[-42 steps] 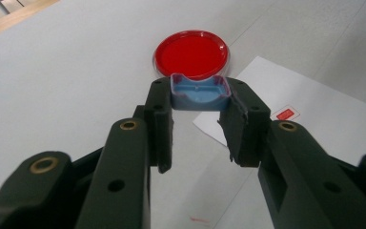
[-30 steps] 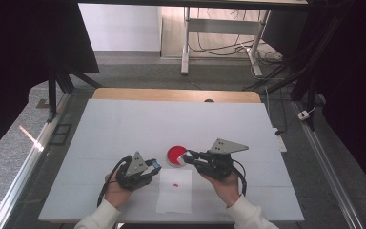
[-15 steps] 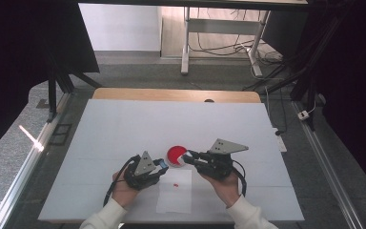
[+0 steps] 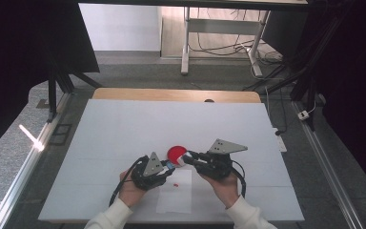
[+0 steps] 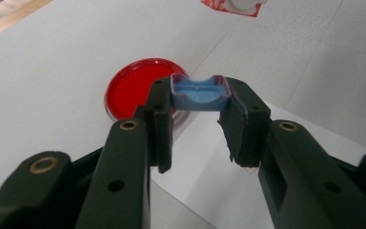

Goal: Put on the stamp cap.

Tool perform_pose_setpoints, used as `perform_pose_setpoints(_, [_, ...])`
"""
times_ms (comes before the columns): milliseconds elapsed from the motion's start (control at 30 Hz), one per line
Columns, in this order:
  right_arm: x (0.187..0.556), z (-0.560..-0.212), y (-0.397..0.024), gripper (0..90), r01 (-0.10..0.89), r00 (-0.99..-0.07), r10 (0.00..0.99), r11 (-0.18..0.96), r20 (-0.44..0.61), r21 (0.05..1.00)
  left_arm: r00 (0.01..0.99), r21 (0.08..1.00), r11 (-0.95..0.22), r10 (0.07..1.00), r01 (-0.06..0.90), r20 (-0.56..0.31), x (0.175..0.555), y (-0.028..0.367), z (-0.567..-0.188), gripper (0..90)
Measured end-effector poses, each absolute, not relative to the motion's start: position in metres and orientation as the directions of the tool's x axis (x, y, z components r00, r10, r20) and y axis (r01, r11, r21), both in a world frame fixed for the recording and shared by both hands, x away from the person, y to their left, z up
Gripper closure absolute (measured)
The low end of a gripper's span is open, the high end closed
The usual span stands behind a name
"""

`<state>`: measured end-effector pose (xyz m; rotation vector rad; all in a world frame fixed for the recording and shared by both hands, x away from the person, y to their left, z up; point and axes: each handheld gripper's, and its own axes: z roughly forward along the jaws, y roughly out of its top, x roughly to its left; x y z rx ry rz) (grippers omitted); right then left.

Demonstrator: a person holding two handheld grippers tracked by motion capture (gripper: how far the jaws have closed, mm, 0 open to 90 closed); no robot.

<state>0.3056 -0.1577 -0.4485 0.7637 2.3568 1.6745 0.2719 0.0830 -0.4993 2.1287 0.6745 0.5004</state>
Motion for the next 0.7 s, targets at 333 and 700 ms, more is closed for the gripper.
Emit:
perform_pose_setpoints(333, [0.306, -0.45, -0.157, 74.9, 0.343, -0.848, 0.494, 0.24, 0.189, 0.908, 0.781, 0.805, -0.528, 0.609, 0.271, 0.137, 0.273, 0.072, -0.5, 64.8])
perform_pose_setpoints(700, [0.306, -0.452, -0.154, 74.9, 0.367, -0.826, 0.528, 0.238, 0.197, 0.899, 0.77, 0.811, -0.519, 0.622, 0.272, 0.14, 0.277, 0.065, -0.502, 64.9])
